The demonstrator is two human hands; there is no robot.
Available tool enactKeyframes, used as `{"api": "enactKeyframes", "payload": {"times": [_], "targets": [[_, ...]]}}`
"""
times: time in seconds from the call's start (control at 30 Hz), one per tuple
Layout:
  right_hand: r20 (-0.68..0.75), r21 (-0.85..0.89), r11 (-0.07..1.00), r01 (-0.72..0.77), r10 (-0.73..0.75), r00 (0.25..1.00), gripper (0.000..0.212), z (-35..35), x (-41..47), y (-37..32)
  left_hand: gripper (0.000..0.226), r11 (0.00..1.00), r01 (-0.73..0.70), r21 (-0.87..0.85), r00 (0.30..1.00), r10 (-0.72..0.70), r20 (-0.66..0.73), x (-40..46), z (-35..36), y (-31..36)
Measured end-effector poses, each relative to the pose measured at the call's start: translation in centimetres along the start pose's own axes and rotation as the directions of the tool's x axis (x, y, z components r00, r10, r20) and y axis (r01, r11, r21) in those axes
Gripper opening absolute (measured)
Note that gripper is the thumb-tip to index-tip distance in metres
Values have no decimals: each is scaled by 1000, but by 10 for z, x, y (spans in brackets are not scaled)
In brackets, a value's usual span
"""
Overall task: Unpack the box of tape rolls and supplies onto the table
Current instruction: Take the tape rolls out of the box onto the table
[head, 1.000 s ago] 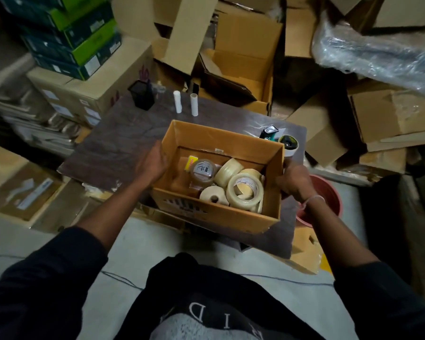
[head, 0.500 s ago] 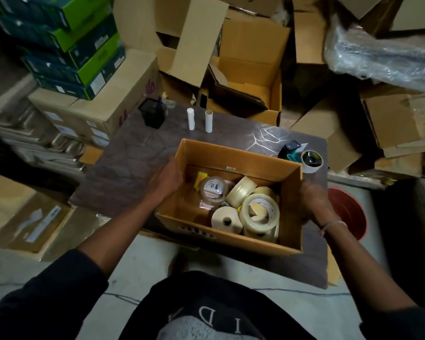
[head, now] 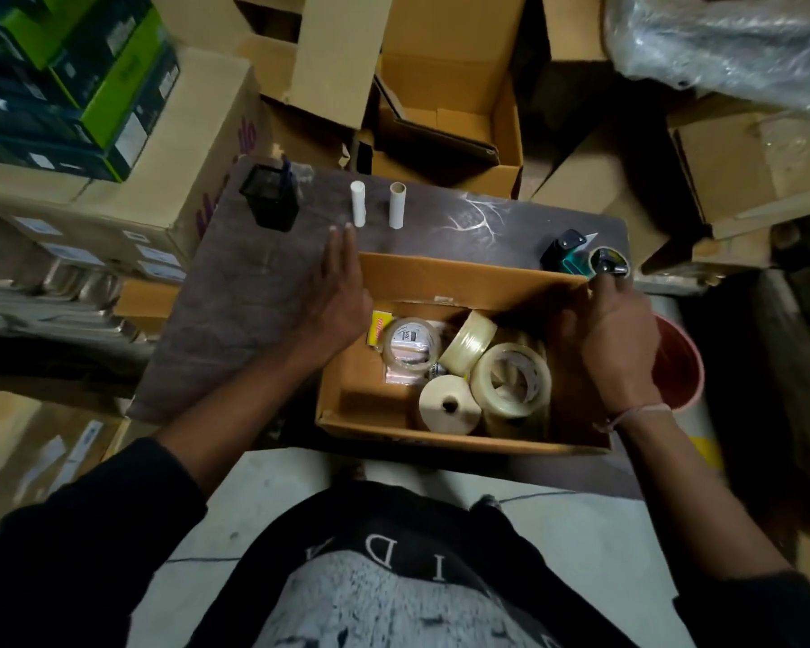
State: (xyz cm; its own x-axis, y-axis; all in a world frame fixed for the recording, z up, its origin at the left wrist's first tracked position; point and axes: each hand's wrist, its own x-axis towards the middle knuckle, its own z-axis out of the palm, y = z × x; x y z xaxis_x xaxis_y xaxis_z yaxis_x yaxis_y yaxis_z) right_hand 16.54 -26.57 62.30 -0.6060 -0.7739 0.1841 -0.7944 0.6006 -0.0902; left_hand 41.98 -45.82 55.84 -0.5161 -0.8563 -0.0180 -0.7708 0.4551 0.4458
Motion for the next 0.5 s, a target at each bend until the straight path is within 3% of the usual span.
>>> {"api": "enactKeyframes", "payload": {"times": [0.07, 0.17, 0.27, 0.33, 0.5], "targets": [[-2, 50, 979, 198, -198, 980, 31, 3, 1, -17, 90, 984, -152, 94, 986, 158, -60, 0, 3, -2], [317, 199, 908, 368, -415, 853, 49, 25, 7, -47, 84, 926, -325, 195, 937, 343, -65, 0, 5, -3], [604, 11, 870, 493, -398, 690, 65, 59, 11, -75, 69, 844, -489, 219, 857, 511, -57, 1, 9, -4], [633, -124, 856, 503, -322, 704, 62, 78, 10, -86, 61, 810, -553, 196, 820, 570, -43, 0, 11, -8], [607, -155, 902, 403, -235, 759, 35, 95, 5, -104, 55, 838, -540, 75, 835, 545, -74, 1, 10, -10]]}}
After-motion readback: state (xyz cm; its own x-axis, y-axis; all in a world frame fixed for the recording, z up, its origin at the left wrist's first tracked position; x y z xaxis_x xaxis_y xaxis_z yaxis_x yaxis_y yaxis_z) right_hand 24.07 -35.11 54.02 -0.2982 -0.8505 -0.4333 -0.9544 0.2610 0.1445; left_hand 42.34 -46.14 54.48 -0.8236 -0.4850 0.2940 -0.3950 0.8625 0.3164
